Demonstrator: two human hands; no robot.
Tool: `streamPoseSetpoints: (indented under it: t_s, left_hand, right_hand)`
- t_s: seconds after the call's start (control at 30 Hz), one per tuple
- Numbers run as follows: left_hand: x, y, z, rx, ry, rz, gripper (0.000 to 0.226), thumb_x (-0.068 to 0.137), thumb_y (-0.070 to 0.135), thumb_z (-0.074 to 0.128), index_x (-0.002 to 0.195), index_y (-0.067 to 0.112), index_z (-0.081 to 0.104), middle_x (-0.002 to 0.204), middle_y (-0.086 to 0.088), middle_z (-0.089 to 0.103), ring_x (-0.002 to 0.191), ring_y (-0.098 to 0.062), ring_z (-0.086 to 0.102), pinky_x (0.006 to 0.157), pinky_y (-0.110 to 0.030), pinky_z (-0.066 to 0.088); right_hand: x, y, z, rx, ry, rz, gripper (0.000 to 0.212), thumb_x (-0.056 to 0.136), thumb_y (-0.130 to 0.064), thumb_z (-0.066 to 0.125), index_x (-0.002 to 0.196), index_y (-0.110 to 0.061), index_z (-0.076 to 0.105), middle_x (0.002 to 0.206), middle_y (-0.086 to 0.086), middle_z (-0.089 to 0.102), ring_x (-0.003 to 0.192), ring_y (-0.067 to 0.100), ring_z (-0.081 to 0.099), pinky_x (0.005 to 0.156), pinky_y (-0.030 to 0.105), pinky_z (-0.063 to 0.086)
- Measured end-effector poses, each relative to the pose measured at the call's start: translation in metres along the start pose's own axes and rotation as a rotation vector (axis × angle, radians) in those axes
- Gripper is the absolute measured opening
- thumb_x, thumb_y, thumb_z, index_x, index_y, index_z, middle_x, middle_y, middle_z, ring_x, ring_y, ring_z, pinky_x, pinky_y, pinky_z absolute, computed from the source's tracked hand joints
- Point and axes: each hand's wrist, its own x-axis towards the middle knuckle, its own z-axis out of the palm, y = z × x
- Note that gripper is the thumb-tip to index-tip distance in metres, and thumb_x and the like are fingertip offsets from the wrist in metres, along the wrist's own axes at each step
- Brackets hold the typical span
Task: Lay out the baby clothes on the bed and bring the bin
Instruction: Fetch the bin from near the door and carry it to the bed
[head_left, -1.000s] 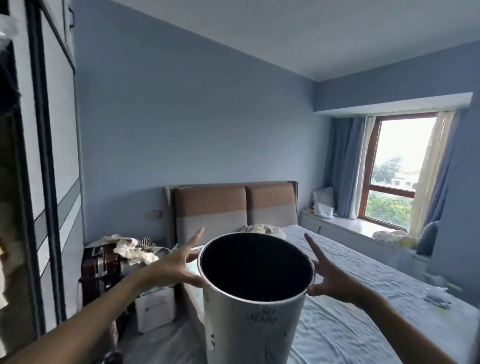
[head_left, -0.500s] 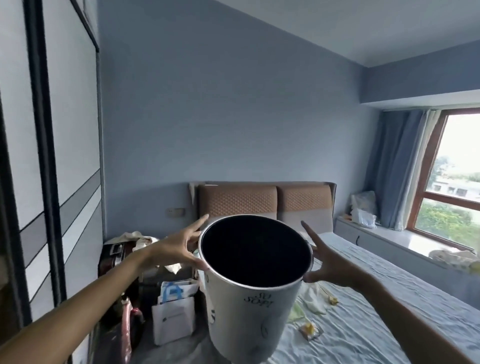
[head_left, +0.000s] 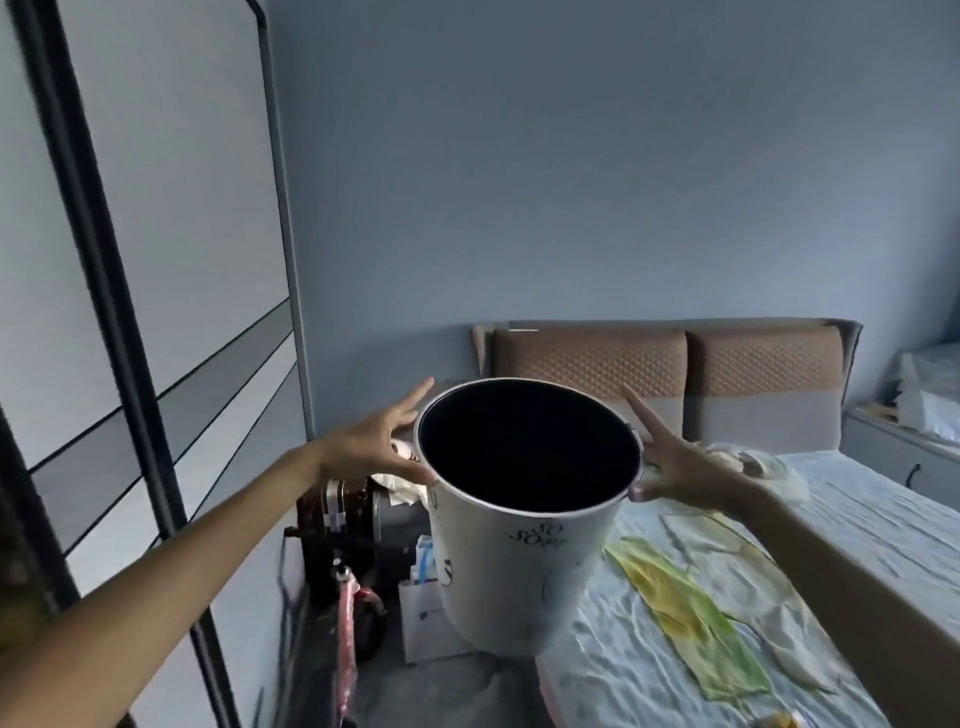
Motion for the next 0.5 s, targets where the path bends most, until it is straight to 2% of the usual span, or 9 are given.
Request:
streamPoseSetpoints:
  t_s: [0.07,0.13,0.2,0.23,0.3,0.37,0.43,0.5]
  left_hand:
    - [0.028,-0.018,-0.007,0.011,0.031,-0.041,0.139,0.043,0.058,0.082,0.149,0.036,-0.004,0.155,-0.007,0.025,0.138,-0.007,0.026,0.102,-0.015,0.030]
    - [0.056,-0.034,-0.014,0.041,0.046,-0.082,0.143,0.037,0.067,0.080,0.148,0.039,-0.005,0.153,-0.004,0.029,0.132,0.000,0.026,0.108,-0.022,0.023]
    - [0.084,-0.049,-0.020,0.052,0.078,-0.120,0.146,0.034,0.073,0.079,0.148,0.039,-0.006,0.152,-0.001,0.031,0.134,0.000,0.025,0.115,-0.031,0.019]
    - [0.097,-0.055,-0.022,0.059,0.096,-0.136,0.146,0.034,0.073,0.078,0.148,0.038,-0.006,0.153,0.000,0.030,0.135,-0.002,0.024,0.116,-0.032,0.018]
    - [0.119,-0.071,-0.026,0.080,0.110,-0.168,0.143,0.038,0.068,0.077,0.149,0.034,-0.007,0.155,0.000,0.025,0.134,0.001,0.021,0.112,-0.025,0.015]
    - [0.143,-0.091,-0.029,0.100,0.106,-0.181,0.140,0.041,0.064,0.077,0.149,0.032,-0.007,0.157,0.001,0.019,0.133,0.003,0.019,0.110,-0.020,0.015]
    - [0.168,-0.116,-0.031,0.100,0.092,-0.192,0.143,0.039,0.072,0.077,0.149,0.035,-0.006,0.158,0.005,0.014,0.139,0.000,0.017,0.116,-0.024,0.013]
    - [0.191,-0.144,-0.031,0.086,0.066,-0.205,0.144,0.038,0.074,0.077,0.149,0.036,-0.005,0.158,0.009,0.013,0.142,-0.001,0.017,0.117,-0.026,0.013]
  right_hand:
    - [0.046,0.025,-0.010,0.024,-0.047,-0.012,0.144,0.044,-0.060,0.084,0.147,-0.038,-0.014,0.142,-0.013,0.040,0.124,-0.010,0.044,0.101,0.013,0.038]
    - [0.090,0.049,-0.021,0.021,-0.100,-0.029,0.146,0.043,-0.062,0.084,0.147,-0.038,-0.015,0.144,-0.018,0.035,0.126,-0.013,0.040,0.101,0.010,0.037]
    - [0.131,0.069,-0.029,0.028,-0.133,-0.038,0.147,0.041,-0.063,0.084,0.147,-0.039,-0.014,0.144,-0.017,0.034,0.127,-0.014,0.038,0.099,0.007,0.036]
    - [0.150,0.078,-0.032,0.042,-0.139,-0.031,0.145,0.040,-0.062,0.085,0.145,-0.041,-0.012,0.147,-0.013,0.034,0.131,-0.007,0.036,0.102,0.012,0.035]
    - [0.182,0.094,-0.035,0.064,-0.162,-0.028,0.145,0.037,-0.062,0.086,0.143,-0.045,-0.010,0.149,-0.009,0.030,0.137,0.004,0.030,0.109,0.024,0.031]
    - [0.211,0.114,-0.036,0.042,-0.197,-0.034,0.149,0.036,-0.065,0.085,0.146,-0.041,-0.012,0.150,-0.010,0.024,0.139,0.007,0.025,0.111,0.027,0.027]
    - [0.237,0.135,-0.035,0.031,-0.206,-0.004,0.148,0.037,-0.066,0.084,0.146,-0.041,-0.012,0.154,-0.008,0.021,0.139,0.010,0.026,0.108,0.021,0.029]
    - [0.259,0.158,-0.030,0.029,-0.184,0.029,0.146,0.036,-0.066,0.084,0.144,-0.045,-0.012,0.150,-0.004,0.032,0.137,0.009,0.031,0.099,0.006,0.032]
